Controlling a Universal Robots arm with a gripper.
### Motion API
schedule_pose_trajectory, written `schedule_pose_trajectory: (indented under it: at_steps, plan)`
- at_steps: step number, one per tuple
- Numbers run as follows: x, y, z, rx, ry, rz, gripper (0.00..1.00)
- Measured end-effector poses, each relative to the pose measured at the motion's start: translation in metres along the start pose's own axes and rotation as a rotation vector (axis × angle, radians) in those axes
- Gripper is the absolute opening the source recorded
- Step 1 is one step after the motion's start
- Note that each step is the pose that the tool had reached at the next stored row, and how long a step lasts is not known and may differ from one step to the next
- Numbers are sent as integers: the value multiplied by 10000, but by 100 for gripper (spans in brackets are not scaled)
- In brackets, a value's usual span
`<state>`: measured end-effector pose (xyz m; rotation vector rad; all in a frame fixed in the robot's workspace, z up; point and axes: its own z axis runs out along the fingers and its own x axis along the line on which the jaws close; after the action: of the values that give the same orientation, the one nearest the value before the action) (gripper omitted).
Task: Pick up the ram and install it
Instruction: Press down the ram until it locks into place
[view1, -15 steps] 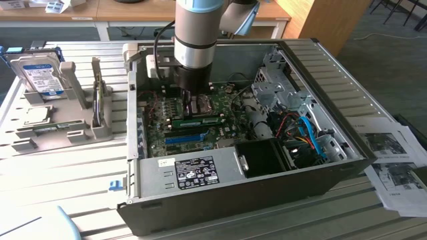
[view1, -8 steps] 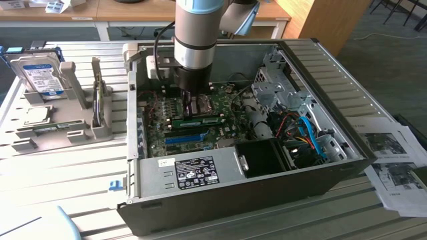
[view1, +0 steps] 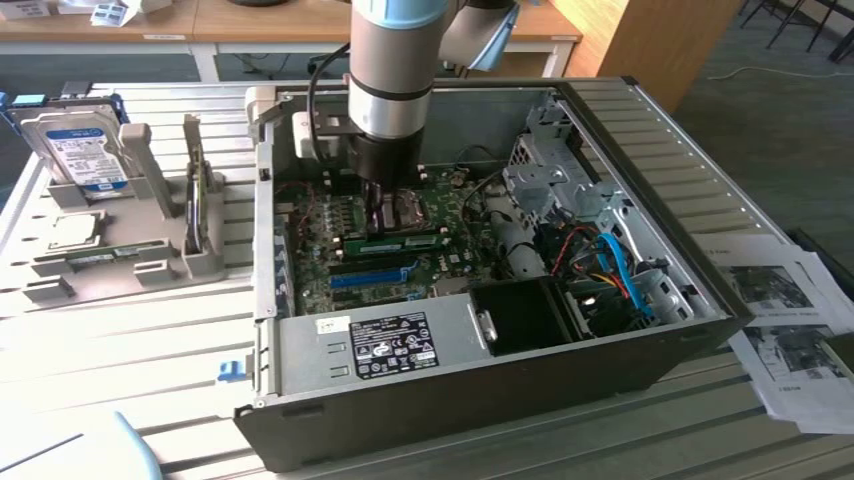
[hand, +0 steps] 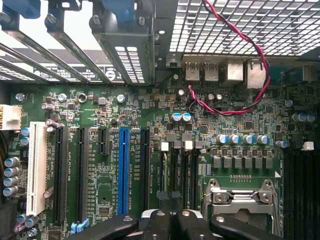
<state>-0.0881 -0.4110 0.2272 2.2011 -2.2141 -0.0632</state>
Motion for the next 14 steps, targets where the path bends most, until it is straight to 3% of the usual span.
schedule_pose_trajectory:
  at_steps: [14]
  plan:
    - [1,-1,25,-1,-4,1,9]
